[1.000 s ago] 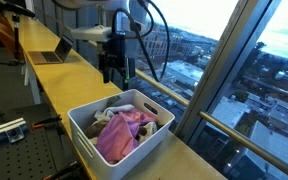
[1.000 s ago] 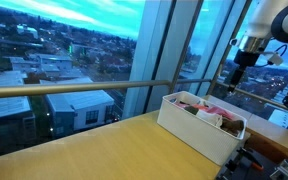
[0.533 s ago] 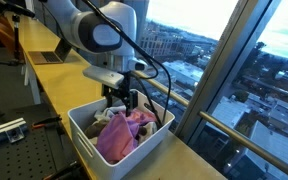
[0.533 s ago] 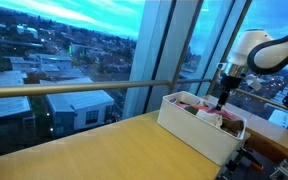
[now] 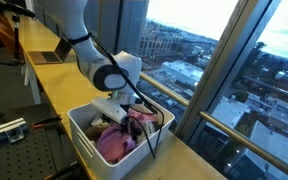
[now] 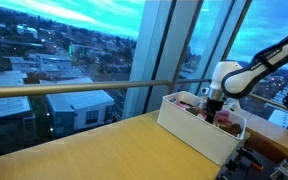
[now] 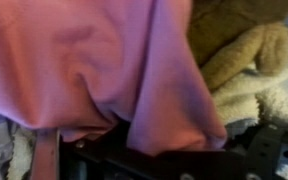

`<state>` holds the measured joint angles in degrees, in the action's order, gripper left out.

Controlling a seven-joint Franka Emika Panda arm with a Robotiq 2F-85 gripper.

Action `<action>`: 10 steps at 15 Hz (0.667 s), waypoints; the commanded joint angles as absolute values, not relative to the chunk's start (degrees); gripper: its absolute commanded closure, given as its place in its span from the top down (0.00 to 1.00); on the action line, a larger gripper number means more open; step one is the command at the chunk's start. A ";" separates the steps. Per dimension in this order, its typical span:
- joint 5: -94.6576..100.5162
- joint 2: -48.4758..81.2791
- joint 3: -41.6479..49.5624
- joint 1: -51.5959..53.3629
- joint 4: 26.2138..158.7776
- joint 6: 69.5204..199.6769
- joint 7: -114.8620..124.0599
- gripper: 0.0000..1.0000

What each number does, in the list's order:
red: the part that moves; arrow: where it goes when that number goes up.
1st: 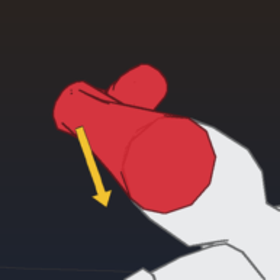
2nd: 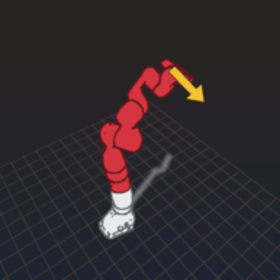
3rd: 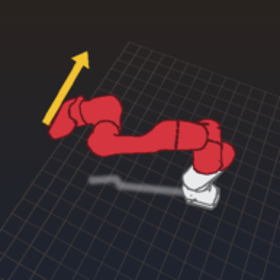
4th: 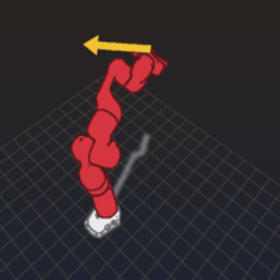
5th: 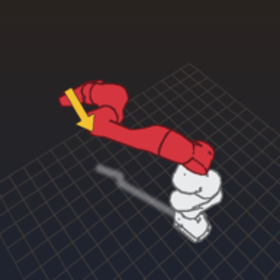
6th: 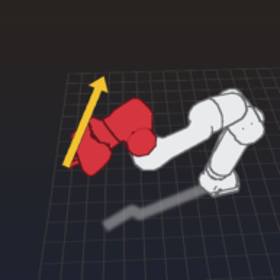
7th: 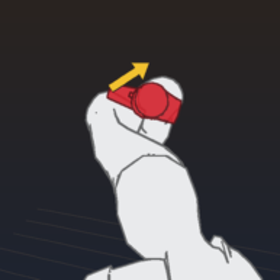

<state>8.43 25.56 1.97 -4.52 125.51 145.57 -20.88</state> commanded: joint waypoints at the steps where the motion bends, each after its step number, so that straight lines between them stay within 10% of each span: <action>1: 8.03 33.28 0.60 -6.60 119.14 143.33 -23.09 0.75; 10: 7.81 19.45 -1.79 -4.14 124.13 134.38 -21.52 0.13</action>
